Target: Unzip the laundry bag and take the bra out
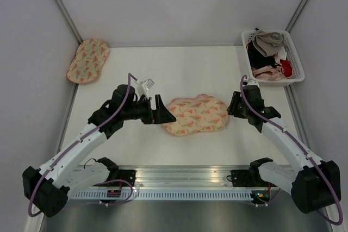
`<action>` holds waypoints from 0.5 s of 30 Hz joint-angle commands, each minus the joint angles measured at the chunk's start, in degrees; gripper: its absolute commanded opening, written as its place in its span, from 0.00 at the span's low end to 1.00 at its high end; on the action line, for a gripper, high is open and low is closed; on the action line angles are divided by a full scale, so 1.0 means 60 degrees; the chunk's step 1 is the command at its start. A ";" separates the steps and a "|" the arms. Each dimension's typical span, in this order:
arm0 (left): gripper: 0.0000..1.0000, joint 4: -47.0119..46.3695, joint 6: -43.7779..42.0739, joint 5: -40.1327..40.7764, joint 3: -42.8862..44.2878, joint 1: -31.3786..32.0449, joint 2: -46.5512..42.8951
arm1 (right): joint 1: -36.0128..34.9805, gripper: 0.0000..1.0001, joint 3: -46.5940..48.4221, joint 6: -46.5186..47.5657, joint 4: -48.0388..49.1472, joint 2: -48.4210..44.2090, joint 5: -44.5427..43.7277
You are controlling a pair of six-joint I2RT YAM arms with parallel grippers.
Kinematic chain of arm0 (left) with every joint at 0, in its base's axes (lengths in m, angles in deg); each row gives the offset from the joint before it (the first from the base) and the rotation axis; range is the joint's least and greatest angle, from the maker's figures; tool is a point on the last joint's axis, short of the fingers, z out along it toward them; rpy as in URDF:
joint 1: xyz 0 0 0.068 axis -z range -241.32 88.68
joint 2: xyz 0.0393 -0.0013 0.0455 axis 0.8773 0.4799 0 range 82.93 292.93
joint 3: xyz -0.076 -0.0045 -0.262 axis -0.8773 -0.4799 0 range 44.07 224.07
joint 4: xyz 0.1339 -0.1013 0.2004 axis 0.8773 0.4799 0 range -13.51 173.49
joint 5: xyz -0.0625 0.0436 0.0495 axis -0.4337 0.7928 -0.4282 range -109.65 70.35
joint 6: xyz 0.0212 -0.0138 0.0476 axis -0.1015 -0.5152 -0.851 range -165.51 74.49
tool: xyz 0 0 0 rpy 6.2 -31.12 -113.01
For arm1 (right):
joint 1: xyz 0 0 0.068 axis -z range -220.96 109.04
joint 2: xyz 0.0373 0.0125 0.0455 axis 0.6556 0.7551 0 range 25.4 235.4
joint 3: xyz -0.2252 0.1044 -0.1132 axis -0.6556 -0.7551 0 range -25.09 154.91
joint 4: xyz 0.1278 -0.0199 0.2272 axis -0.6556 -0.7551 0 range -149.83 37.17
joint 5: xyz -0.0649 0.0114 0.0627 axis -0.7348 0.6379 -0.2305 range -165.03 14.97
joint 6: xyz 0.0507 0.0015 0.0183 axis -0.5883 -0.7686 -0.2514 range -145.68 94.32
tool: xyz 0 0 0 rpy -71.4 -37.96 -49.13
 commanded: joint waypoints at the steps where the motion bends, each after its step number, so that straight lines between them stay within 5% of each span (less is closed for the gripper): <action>1: 1.00 -0.2183 0.2599 -0.0779 -0.1753 0.0125 -0.0823 | 0.0028 0.46 -0.0202 -0.0580 0.0571 0.0310 0.0051; 3: 1.00 -0.2359 0.2980 -0.0721 -0.2122 0.0213 -0.1512 | 0.0042 0.59 -0.0320 -0.0596 0.0776 0.0428 0.0416; 6: 1.00 -0.2680 0.3579 -0.0473 -0.2811 0.0344 -0.2289 | 0.0072 0.96 -0.0670 -0.0611 0.1055 0.0648 0.0375; 15: 0.99 -0.3561 0.4608 0.0158 -0.4219 0.0725 -0.3155 | 0.0789 0.95 -0.1535 -0.0771 0.2944 0.1790 0.2087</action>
